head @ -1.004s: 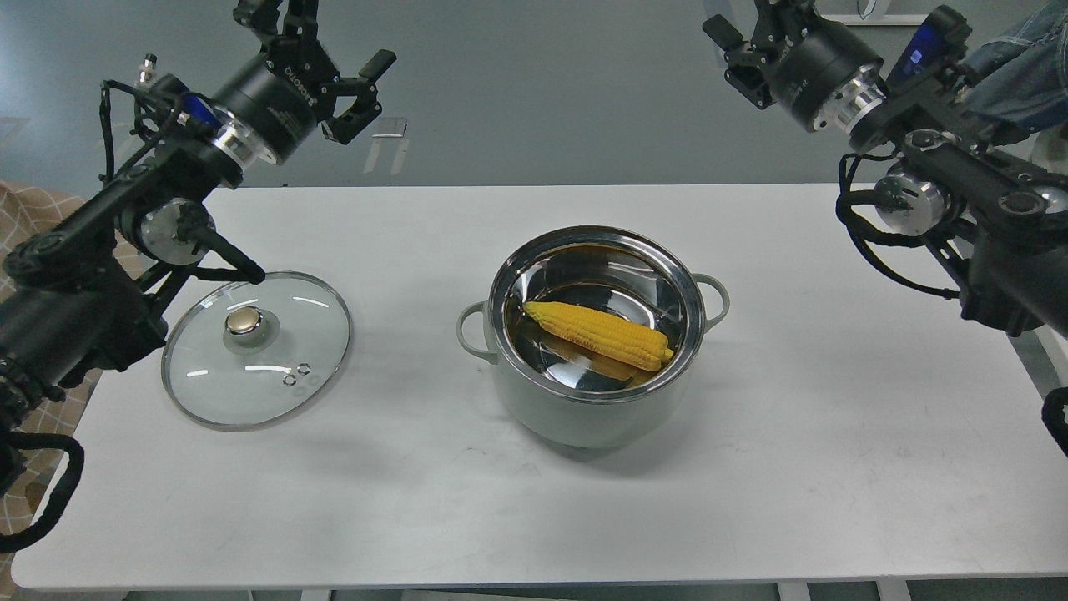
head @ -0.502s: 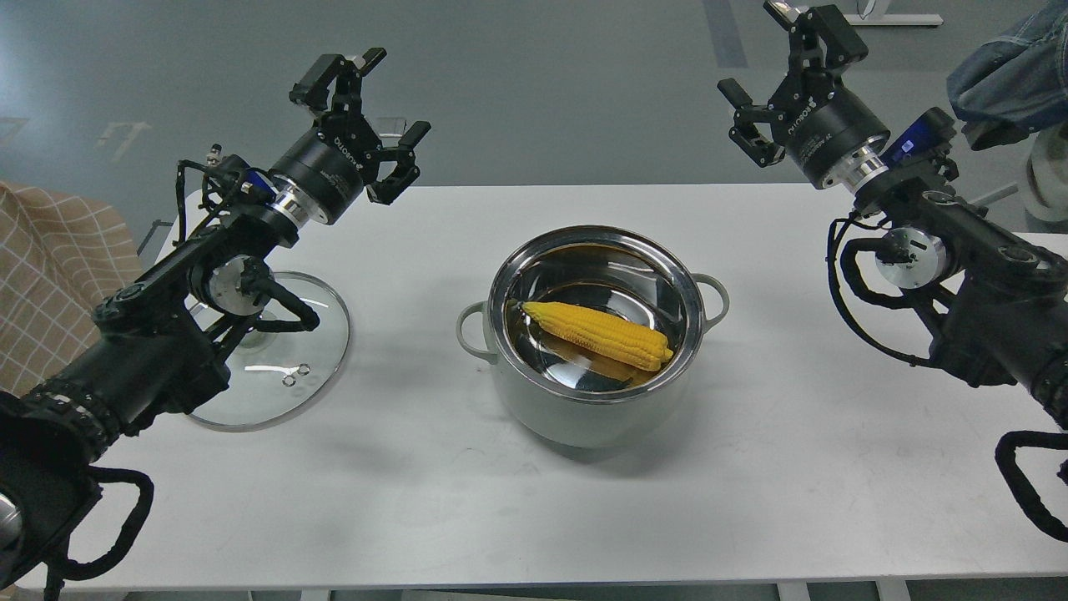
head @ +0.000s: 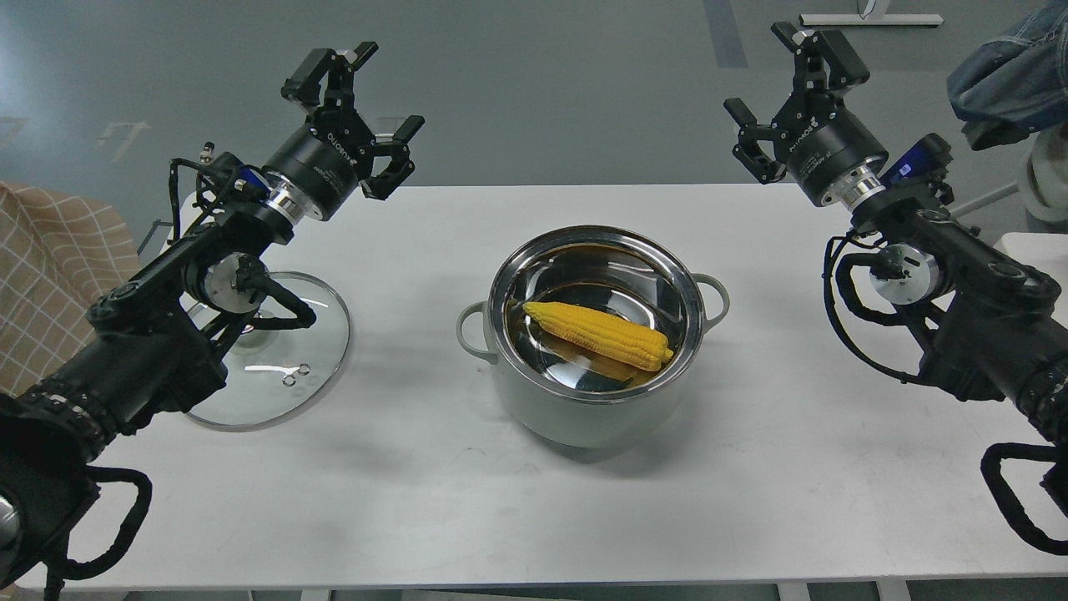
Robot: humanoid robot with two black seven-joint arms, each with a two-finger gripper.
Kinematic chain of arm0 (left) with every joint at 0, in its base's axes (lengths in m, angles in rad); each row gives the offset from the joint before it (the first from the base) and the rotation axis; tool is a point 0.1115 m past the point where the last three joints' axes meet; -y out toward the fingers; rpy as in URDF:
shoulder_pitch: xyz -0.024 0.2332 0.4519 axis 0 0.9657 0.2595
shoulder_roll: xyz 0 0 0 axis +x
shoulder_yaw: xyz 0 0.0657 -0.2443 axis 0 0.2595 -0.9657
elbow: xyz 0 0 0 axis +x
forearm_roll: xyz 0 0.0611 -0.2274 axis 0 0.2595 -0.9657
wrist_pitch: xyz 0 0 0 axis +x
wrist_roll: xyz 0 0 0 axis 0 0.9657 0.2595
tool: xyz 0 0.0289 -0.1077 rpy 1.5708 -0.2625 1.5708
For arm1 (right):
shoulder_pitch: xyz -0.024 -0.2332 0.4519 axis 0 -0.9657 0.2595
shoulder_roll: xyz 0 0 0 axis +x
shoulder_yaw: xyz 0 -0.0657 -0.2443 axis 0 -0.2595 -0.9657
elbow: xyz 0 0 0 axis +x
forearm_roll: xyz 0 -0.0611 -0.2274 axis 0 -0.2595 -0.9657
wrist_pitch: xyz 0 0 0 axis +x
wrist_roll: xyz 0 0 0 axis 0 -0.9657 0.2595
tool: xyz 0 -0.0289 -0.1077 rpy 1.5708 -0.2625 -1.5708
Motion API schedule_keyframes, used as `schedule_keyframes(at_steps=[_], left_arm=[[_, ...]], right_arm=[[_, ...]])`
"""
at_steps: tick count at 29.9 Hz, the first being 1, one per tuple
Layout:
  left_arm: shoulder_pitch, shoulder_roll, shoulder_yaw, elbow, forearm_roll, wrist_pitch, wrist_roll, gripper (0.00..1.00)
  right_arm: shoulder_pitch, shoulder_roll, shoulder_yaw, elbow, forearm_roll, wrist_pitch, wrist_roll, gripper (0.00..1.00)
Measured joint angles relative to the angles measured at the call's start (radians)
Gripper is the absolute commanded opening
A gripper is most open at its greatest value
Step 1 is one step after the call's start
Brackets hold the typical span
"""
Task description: Open pot and put corn in
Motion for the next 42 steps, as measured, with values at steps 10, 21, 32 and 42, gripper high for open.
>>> schedule_keyframes(at_steps=[10,21,32,42], left_arm=[[0.001,-0.006,0.0,-0.001,0.001,0.0,0.0,0.98],[0.002,-0.008,0.0,-0.002,-0.001,0.0,-0.001,0.98],[0.0,0.0,0.017,0.006,-0.004,0.0,0.001,0.98],[-0.012,0.0,0.014,0.008,-0.012,0.0,-0.014,0.98]], right_arm=[[-0.002,0.0,0.0,0.0,0.0,0.0,0.0,1.0],[-0.002,0.001,0.0,0.0,0.0,0.0,0.0,1.0],[-0.002,0.005,-0.001,0.0,-0.001,0.0,0.0,1.0],[-0.002,0.013,-0.003,0.0,-0.003,0.0,0.0,1.0]])
